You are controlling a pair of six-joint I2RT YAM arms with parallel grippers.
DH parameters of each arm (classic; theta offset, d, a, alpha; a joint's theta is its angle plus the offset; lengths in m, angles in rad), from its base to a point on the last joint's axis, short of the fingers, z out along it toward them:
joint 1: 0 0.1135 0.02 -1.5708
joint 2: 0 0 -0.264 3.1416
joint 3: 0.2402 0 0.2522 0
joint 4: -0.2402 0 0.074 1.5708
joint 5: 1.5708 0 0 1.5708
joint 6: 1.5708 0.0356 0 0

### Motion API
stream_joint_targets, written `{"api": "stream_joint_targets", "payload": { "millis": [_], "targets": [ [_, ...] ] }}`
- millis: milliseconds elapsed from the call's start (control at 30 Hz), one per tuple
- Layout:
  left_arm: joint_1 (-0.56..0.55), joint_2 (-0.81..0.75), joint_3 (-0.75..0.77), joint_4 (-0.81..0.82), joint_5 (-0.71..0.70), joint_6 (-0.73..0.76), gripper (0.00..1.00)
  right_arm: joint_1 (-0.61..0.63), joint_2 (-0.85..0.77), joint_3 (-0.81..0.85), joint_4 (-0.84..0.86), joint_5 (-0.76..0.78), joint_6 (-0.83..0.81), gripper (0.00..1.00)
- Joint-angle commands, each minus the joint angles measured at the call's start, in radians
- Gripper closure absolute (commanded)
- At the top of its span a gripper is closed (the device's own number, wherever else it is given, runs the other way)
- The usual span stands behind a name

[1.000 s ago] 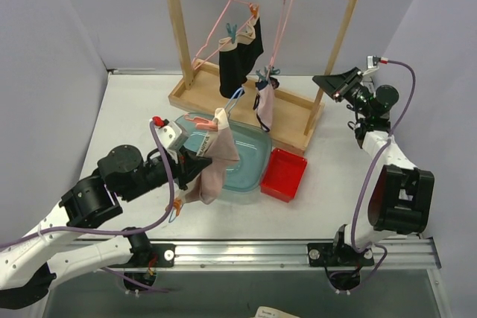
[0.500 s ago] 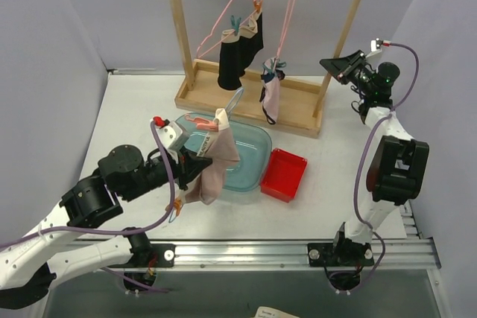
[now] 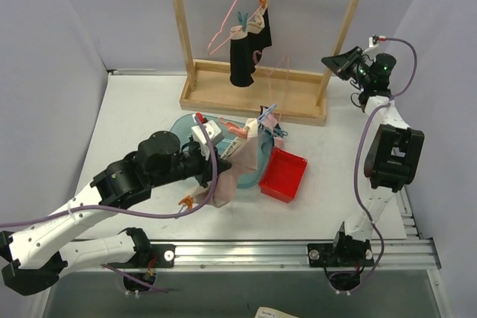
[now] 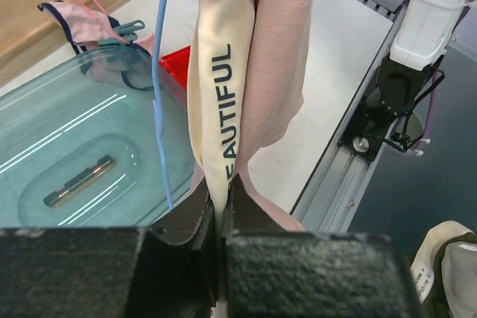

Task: Remove the underwear clipped to the hanger
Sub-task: Adjust the hanger at the center of the board, then remove the underwear from the hanger.

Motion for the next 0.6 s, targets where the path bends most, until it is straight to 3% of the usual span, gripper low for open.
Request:
{"api": "stream_joint_targets", "payload": {
  "millis": [0, 233, 333, 367, 433, 467, 567],
  "targets": [
    [0.002, 0.032, 0.099, 0.004, 0.032, 0.052, 0.97, 0.019, -0.163, -0.085, -0.042, 0.030, -0.141, 1.00],
    [0.002, 0.032, 0.150, -0.018, -0.046, 0.095, 0.98, 0.041, -0.366, -0.230, -0.089, 0.075, -0.220, 1.00],
    [0.002, 0.004, 0.150, -0.027, -0.091, 0.099, 0.97, 0.070, -0.459, -0.270, -0.141, 0.096, -0.257, 0.83],
    [0.002, 0.000, 0.150, -0.032, -0.098, 0.105, 0.98, 0.084, -0.511, -0.279, -0.205, 0.115, -0.298, 0.71],
    [0.002, -0.005, 0.155, -0.049, -0.097, 0.116, 0.98, 0.124, -0.565, -0.313, -0.275, 0.184, -0.342, 0.57],
    [0.002, -0.003, 0.158, -0.058, -0.098, 0.131, 0.97, 0.137, -0.612, -0.322, -0.343, 0.207, -0.381, 0.42],
    [0.000, 0.018, 0.181, -0.101, -0.105, 0.156, 0.97, 0.188, -0.677, -0.356, -0.444, 0.259, -0.422, 0.23]
  ]
}}
